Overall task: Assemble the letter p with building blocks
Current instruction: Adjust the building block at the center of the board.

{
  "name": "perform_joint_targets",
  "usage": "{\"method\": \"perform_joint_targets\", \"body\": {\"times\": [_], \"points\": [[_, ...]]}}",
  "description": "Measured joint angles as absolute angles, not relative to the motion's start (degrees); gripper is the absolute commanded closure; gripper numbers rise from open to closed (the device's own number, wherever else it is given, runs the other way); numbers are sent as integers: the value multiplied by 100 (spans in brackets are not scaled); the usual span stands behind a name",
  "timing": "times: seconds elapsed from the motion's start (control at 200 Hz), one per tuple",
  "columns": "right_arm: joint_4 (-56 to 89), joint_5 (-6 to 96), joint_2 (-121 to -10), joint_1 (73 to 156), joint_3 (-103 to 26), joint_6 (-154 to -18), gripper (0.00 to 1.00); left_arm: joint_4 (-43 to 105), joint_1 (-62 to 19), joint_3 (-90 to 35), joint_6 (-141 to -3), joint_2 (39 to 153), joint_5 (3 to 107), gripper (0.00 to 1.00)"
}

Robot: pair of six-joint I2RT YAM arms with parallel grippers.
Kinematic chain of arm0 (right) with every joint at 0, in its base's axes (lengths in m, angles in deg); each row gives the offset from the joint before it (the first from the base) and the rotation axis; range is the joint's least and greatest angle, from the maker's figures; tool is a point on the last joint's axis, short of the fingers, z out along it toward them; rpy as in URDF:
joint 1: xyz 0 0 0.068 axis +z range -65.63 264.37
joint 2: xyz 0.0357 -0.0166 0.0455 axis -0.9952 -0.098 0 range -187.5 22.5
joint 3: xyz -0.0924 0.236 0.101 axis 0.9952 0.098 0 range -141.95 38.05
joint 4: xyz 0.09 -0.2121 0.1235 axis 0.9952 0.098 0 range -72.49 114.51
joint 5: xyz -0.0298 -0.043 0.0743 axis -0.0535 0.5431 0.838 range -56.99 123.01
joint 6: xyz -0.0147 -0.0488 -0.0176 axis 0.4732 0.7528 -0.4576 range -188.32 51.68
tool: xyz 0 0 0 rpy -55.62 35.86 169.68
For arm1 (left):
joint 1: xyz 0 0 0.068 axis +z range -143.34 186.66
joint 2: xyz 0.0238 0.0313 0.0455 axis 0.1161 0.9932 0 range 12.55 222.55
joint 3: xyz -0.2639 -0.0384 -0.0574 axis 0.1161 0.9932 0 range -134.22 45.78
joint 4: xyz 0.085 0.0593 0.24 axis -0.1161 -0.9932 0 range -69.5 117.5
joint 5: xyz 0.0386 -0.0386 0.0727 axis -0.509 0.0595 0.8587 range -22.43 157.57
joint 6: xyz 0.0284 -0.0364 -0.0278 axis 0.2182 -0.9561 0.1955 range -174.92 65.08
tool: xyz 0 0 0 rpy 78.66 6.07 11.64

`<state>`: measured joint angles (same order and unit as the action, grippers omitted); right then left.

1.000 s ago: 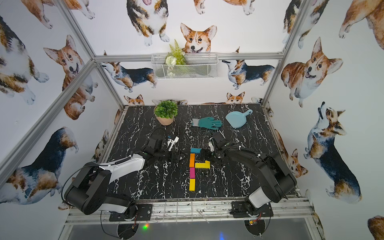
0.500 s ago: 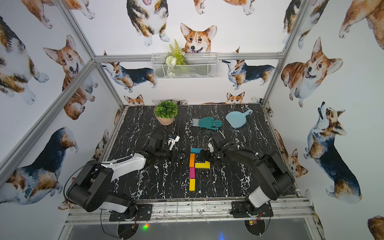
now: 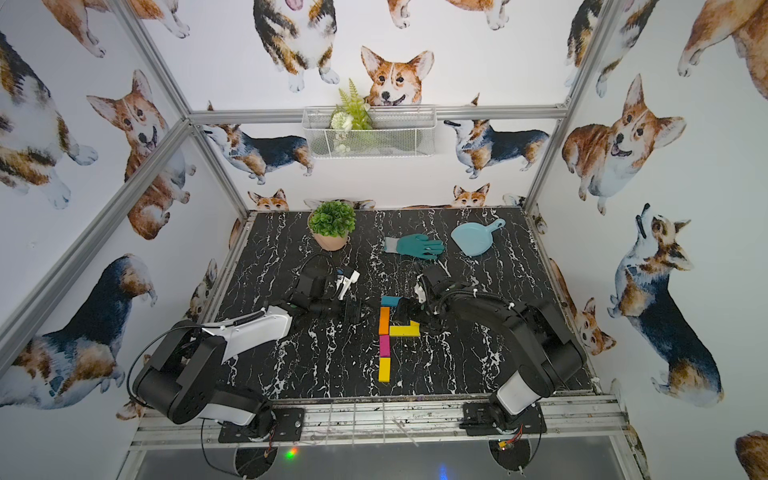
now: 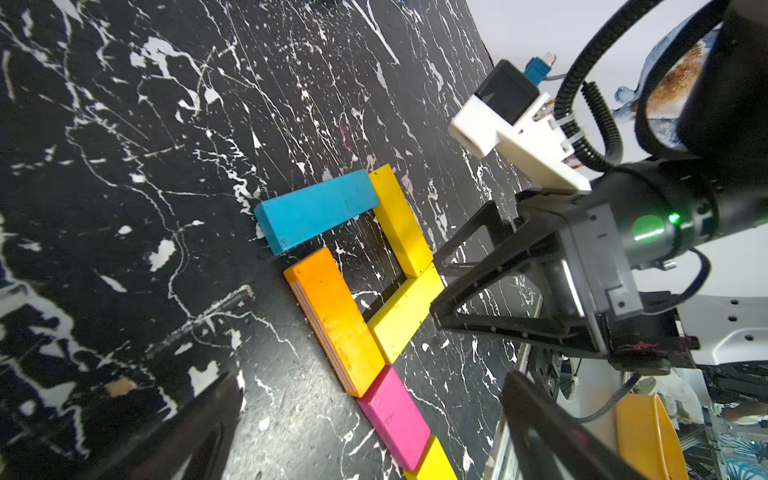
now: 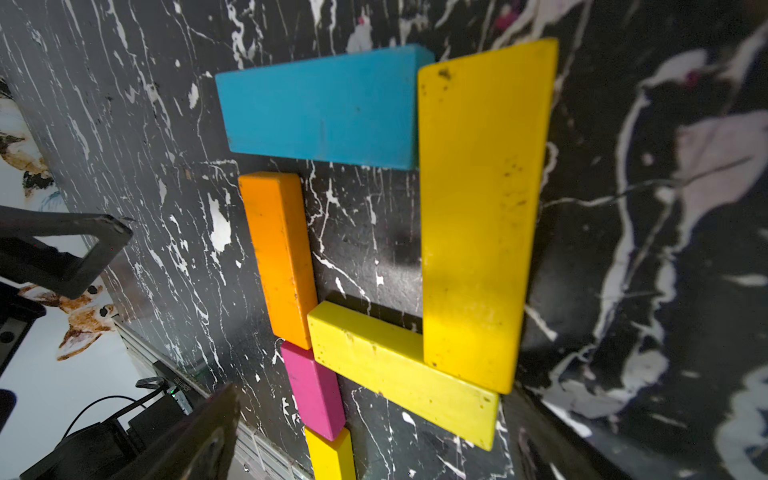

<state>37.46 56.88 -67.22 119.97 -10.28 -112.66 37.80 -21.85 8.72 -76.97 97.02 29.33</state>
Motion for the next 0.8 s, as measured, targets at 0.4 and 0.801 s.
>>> {"method": "perform_joint_targets", "body": {"times": [0.4, 0.801], "points": [[3781, 5664, -6687, 12001, -1076, -11325, 0, 3774, -2185, 870, -7694, 9693, 2962, 0], [4616, 4613, -5421, 11735, -1667, -10558, 0, 3144, -1986, 437, -7362, 8545, 4581, 0]]}}
